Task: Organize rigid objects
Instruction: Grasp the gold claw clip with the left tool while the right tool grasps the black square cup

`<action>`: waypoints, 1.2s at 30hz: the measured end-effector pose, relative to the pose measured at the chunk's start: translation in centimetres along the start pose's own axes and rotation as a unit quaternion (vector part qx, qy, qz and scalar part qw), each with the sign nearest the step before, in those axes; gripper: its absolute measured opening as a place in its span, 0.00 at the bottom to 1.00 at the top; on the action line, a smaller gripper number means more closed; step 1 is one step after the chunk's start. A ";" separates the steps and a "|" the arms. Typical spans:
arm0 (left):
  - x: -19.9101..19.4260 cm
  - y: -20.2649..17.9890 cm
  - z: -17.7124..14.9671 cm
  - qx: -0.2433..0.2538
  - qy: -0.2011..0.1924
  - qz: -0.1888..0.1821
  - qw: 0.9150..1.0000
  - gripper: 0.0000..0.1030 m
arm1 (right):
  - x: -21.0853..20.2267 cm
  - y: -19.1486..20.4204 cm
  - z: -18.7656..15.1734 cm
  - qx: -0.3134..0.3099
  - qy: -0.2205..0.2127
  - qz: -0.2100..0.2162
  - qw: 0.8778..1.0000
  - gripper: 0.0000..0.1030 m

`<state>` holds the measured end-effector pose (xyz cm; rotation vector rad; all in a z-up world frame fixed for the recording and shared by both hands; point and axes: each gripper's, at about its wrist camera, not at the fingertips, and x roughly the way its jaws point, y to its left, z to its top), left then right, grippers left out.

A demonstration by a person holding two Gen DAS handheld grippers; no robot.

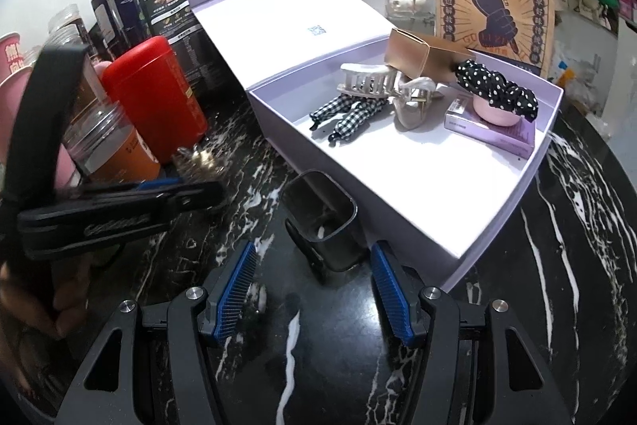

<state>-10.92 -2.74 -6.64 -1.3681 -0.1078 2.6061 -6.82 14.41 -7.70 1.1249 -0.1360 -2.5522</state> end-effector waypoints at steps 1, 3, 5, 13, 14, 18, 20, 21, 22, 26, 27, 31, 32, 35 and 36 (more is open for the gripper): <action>-0.2 0.1 -0.3 0.001 -0.001 0.000 1.000 0.33 | 0.0 0.0 0.0 0.004 0.000 0.000 1.000 0.59; -0.7 0.4 -0.8 0.001 -0.003 -0.002 1.000 0.33 | 0.3 0.0 0.2 0.018 0.004 -0.001 1.000 0.59; -1.1 0.6 -1.2 0.001 -0.004 -0.004 1.000 0.33 | 0.8 0.0 0.4 0.033 0.013 -0.009 0.999 0.59; -1.7 1.2 -1.6 0.003 -0.009 -0.023 1.000 0.33 | 1.4 1.1 1.2 0.031 0.000 -0.032 0.999 0.56; -1.6 1.3 -1.6 0.002 -0.010 -0.026 1.000 0.33 | 1.5 1.3 1.3 0.027 -0.002 -0.034 0.999 0.53; -1.7 1.6 -1.5 -0.004 -0.017 -0.036 0.999 0.33 | 1.6 1.7 1.5 0.020 -0.001 -0.034 0.999 0.51; -1.8 1.6 -1.4 -0.003 -0.019 -0.039 0.999 0.32 | 1.5 1.9 1.5 0.011 -0.001 -0.035 0.999 0.50; -1.7 1.6 -1.3 -0.002 -0.019 -0.040 0.999 0.32 | 1.3 1.9 1.5 0.012 -0.002 -0.035 0.999 0.48; -1.7 1.5 -1.3 -0.001 -0.018 -0.041 0.999 0.32 | 1.2 1.9 1.4 0.012 -0.002 -0.035 0.999 0.48; -1.2 1.4 -1.0 0.002 -0.017 -0.050 0.999 0.32 | 0.7 2.1 1.0 0.005 0.003 -0.032 0.999 0.48; -1.1 1.4 -0.9 0.000 -0.018 -0.050 0.999 0.32 | 0.5 2.1 0.9 0.004 0.004 -0.031 0.999 0.47; 0.0 1.4 -0.5 -0.011 -0.002 -0.048 0.999 0.33 | -0.1 1.8 0.2 0.011 0.015 -0.017 1.000 0.47; 0.4 1.4 -0.4 -0.016 0.003 -0.052 0.999 0.33 | -0.2 1.7 0.0 0.012 0.018 -0.014 1.000 0.47; 1.4 1.3 -0.4 -0.017 0.018 -0.046 0.999 0.33 | -0.5 1.5 -0.6 0.015 0.024 -0.010 1.000 0.47; 1.7 1.2 -0.4 -0.019 0.022 -0.047 0.998 0.33 | -0.5 1.4 -0.8 0.017 0.027 -0.008 0.999 0.47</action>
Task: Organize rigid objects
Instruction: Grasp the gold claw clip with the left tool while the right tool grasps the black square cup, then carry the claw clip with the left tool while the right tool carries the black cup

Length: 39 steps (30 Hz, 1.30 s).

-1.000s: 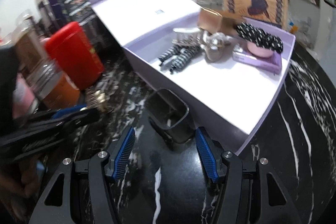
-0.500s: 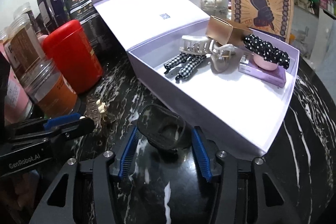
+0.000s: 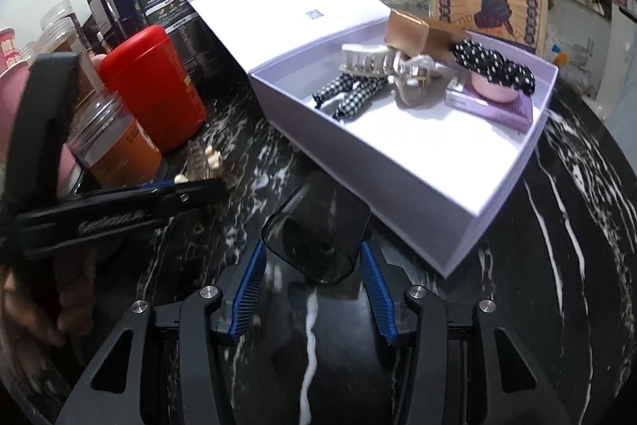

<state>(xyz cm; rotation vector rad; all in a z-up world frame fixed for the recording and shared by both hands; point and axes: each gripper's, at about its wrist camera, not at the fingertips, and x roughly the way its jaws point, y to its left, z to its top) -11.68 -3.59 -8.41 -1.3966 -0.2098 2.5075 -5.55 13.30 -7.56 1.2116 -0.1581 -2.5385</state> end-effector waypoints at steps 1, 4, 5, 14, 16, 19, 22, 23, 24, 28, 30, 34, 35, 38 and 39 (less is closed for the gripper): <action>0.3 0.0 0.0 -0.002 0.003 -0.002 1.000 0.33 | -0.1 -0.1 -0.2 0.002 0.003 0.003 1.000 0.47; 0.5 0.0 0.0 -0.003 -0.001 0.000 1.000 0.33 | -0.2 -0.3 -0.7 0.001 0.009 0.010 1.000 0.48; 0.6 -0.1 0.1 -0.002 0.000 0.001 1.000 0.33 | -0.1 -0.2 -0.7 0.000 0.012 0.012 1.000 0.48; 1.0 -0.8 0.6 0.010 0.004 -0.001 1.000 0.33 | 0.3 0.2 -0.7 -0.009 0.024 0.034 0.999 0.59; 0.9 -0.9 0.7 0.011 0.003 -0.008 1.000 0.33 | 0.4 0.1 -0.5 -0.007 0.025 0.037 0.999 0.59; 0.4 -1.0 0.8 0.013 -0.003 -0.015 1.000 0.33 | 0.6 0.2 -0.1 -0.009 0.025 0.038 0.999 0.59; 0.2 -1.3 1.0 0.020 -0.003 -0.011 1.000 0.33 | 0.6 0.6 0.3 -0.024 0.019 0.034 0.999 0.59; 0.2 -1.4 1.1 0.024 -0.002 -0.009 1.000 0.33 | 0.7 0.7 0.4 -0.030 0.018 0.034 0.999 0.59; 0.4 -1.6 1.3 0.030 -0.001 -0.005 1.000 0.33 | 0.8 1.0 0.6 -0.041 0.019 0.034 0.998 0.59; 1.0 -1.8 1.7 0.029 0.005 -0.003 1.000 0.33 | 1.3 1.6 1.2 -0.069 0.020 0.028 0.997 0.59; 1.5 -1.6 2.0 0.019 0.010 -0.009 1.000 0.33 | 1.6 1.4 1.5 -0.071 0.022 0.033 0.997 0.59; 2.0 -1.5 2.2 0.008 0.010 -0.013 1.000 0.33 | 2.5 1.0 1.6 -0.075 0.025 0.039 0.996 0.58; 2.1 -1.6 2.3 0.010 0.010 -0.013 1.000 0.33 | 2.7 0.9 1.5 -0.072 0.030 0.043 0.996 0.59; 2.4 -2.0 2.6 0.019 0.014 -0.010 1.000 0.33 | 2.7 0.8 1.5 -0.073 0.024 0.048 0.996 0.56; 2.5 -2.2 2.7 0.021 0.014 -0.011 1.000 0.33 | 2.7 0.7 1.4 -0.072 0.022 0.050 0.996 0.49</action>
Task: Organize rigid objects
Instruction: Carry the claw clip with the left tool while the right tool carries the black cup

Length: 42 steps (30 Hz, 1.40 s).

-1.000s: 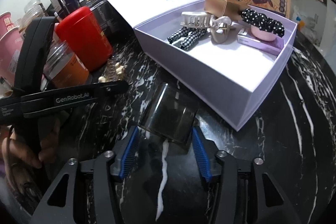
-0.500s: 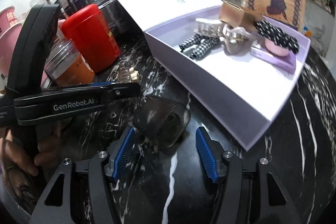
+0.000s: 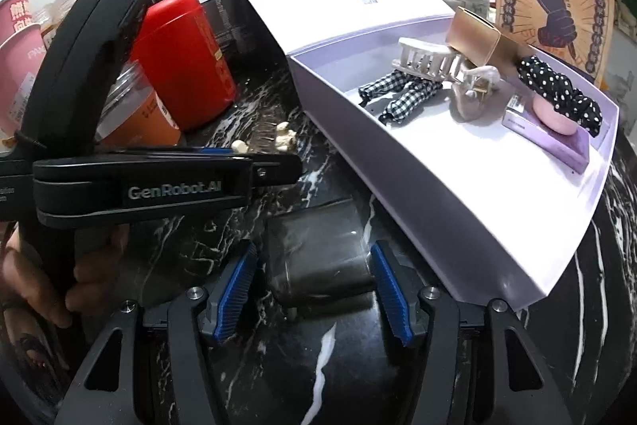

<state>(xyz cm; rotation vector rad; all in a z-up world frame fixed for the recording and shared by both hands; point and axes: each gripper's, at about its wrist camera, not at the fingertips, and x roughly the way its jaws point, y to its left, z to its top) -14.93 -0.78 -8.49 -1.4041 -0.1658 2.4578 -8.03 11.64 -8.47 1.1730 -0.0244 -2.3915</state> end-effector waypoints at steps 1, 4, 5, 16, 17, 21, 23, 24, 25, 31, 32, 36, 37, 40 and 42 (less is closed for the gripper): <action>0.1 -0.1 0.0 0.001 -0.001 -0.001 1.000 0.33 | 0.0 -0.1 -0.1 0.000 0.001 0.000 1.000 0.49; -0.1 -0.2 -0.1 -0.003 -0.015 -0.007 1.000 0.33 | -0.2 -0.4 -0.2 0.001 0.000 -0.002 1.000 0.49; -0.2 -0.3 -0.2 -0.002 -0.020 -0.006 1.000 0.33 | -0.3 -0.5 -0.3 0.002 0.000 -0.002 1.000 0.49; -1.6 -2.0 -1.9 0.032 -0.023 0.011 0.999 0.30 | -2.3 -2.6 -1.6 0.030 -0.004 0.020 0.999 0.48; -1.8 -2.1 -2.1 0.031 -0.023 0.009 0.999 0.30 | -2.5 -2.6 -1.8 0.031 -0.005 0.019 0.999 0.48; -2.8 -2.7 -3.0 0.040 -0.029 0.024 0.999 0.30 | -3.3 -2.5 -2.5 0.037 -0.008 0.015 0.999 0.48; -3.5 -3.2 -3.5 0.043 -0.036 0.020 0.998 0.30 | -4.0 -2.5 -2.9 0.039 -0.010 0.011 0.999 0.48; -3.8 -3.5 -3.7 0.046 -0.038 0.018 0.998 0.30 | -4.4 -2.6 -3.2 0.041 -0.012 0.008 0.999 0.48; -4.0 -3.8 -3.9 0.049 -0.040 0.017 0.998 0.30 | -4.5 -2.6 -3.2 0.042 -0.014 0.005 0.999 0.48; -5.6 -5.6 -4.9 0.068 -0.049 0.013 0.996 0.30 | -7.1 -2.9 -4.3 0.054 -0.029 -0.017 0.998 0.48; -5.8 -5.9 -5.1 0.070 -0.050 0.011 0.996 0.30 | -7.3 -3.0 -4.5 0.056 -0.031 -0.020 0.998 0.48; -6.4 -7.5 -5.7 0.086 -0.050 0.006 0.995 0.30 | -9.0 -3.2 -5.2 0.061 -0.038 -0.035 0.997 0.48; -6.5 -7.8 -5.9 0.090 -0.050 0.004 0.995 0.30 | -9.3 -3.2 -5.4 0.063 -0.040 -0.039 0.997 0.48; -7.0 -8.9 -6.4 0.098 -0.053 -0.002 0.994 0.30 | -10.3 -3.4 -6.0 0.065 -0.044 -0.052 0.996 0.48; -7.5 -9.6 -6.8 0.106 -0.055 -0.006 0.993 0.30 | -11.0 -3.4 -6.3 0.068 -0.048 -0.058 0.995 0.48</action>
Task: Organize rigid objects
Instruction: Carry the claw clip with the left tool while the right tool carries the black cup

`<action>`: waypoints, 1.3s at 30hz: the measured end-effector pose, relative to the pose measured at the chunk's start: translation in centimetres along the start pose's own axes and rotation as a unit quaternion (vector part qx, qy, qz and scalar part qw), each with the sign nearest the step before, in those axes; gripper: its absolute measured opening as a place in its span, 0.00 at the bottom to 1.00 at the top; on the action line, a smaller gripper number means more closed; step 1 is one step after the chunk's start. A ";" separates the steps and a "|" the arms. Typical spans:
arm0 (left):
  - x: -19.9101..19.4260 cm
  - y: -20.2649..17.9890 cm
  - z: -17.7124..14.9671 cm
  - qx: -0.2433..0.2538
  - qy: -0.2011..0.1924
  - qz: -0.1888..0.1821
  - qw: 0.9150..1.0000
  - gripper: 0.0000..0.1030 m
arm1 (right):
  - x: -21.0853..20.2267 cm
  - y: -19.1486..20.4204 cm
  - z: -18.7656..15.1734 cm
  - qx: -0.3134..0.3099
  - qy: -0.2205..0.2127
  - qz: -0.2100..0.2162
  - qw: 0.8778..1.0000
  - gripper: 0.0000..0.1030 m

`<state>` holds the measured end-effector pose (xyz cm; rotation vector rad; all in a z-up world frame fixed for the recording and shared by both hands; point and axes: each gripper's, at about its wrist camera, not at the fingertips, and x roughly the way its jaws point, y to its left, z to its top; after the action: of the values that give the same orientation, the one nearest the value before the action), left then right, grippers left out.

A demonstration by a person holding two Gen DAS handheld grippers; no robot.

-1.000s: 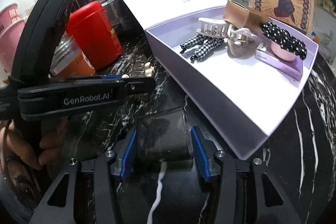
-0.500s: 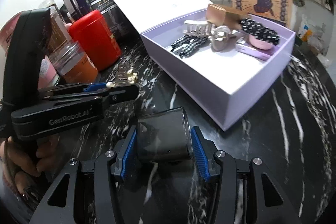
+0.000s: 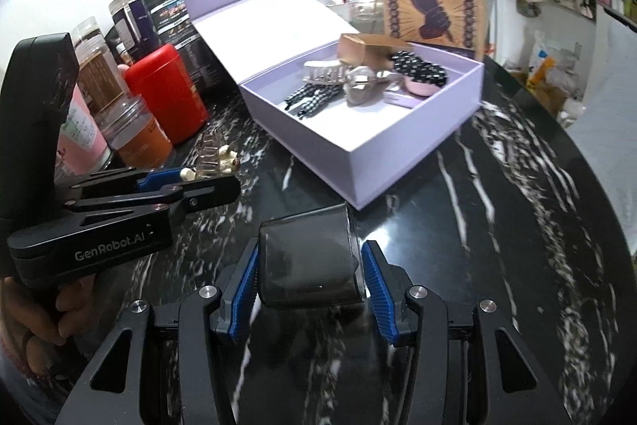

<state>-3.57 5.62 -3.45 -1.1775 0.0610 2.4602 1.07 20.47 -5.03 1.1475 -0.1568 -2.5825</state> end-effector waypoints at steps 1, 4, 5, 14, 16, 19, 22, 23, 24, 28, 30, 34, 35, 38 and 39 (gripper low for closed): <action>-0.1 -0.4 -0.1 0.003 0.000 -0.001 1.000 0.30 | -0.5 -0.1 -0.2 0.002 -0.003 -0.004 1.000 0.48; -0.7 -1.6 -0.2 0.013 -0.004 -0.005 1.000 0.30 | -1.8 -0.4 -0.9 0.006 -0.011 -0.015 1.000 0.48; -0.9 -2.1 -0.3 0.016 -0.005 -0.007 1.000 0.30 | -2.2 -0.5 -1.0 0.007 -0.014 -0.017 1.000 0.48; -2.5 -5.8 -0.9 0.044 -0.017 -0.022 0.999 0.30 | -6.0 -1.4 -2.5 0.012 -0.037 -0.042 0.998 0.48; -2.6 -6.5 -1.2 0.047 -0.016 -0.027 0.998 0.30 | -6.6 -1.5 -2.8 0.013 -0.040 -0.046 0.998 0.48; -2.7 -7.4 -1.6 0.046 -0.014 -0.032 0.998 0.30 | -7.6 -1.7 -3.3 0.014 -0.046 -0.052 0.998 0.48; -2.8 -8.0 -2.0 0.047 -0.011 -0.041 0.998 0.30 | -8.2 -2.0 -3.6 0.018 -0.047 -0.056 0.997 0.48; -2.9 -8.2 -2.0 0.048 -0.009 -0.043 0.998 0.30 | -8.4 -2.1 -3.8 0.020 -0.048 -0.057 0.997 0.48; -2.9 -8.4 -2.1 0.050 -0.008 -0.045 0.998 0.30 | -8.6 -2.1 -3.8 0.020 -0.048 -0.059 0.997 0.48; -3.0 -9.1 -2.1 0.056 -0.002 -0.053 0.997 0.30 | -9.2 -2.4 -3.8 0.023 -0.051 -0.063 0.996 0.48; -3.1 -9.4 -1.9 0.061 0.001 -0.058 0.996 0.30 | -9.4 -2.4 -3.7 0.024 -0.052 -0.065 0.996 0.48; -3.3 -9.6 -1.3 0.069 0.005 -0.063 0.996 0.30 | -9.7 -2.6 -3.2 0.027 -0.052 -0.068 0.996 0.48; -3.4 -9.6 -1.1 0.070 0.005 -0.064 0.995 0.30 | -9.7 -2.7 -3.1 0.026 -0.053 -0.067 0.996 0.48; -3.4 -9.8 -0.6 0.074 0.004 -0.063 0.995 0.30 | -9.6 -3.1 -2.5 0.027 -0.051 -0.061 0.996 0.48; -3.4 -9.9 -0.3 0.077 0.006 -0.067 0.995 0.30 | -9.4 -3.2 -2.3 0.028 -0.050 -0.059 0.997 0.48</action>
<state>2.29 13.44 0.22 -1.0929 0.1661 2.2885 7.95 26.61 -0.61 1.0780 -0.1893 -2.7570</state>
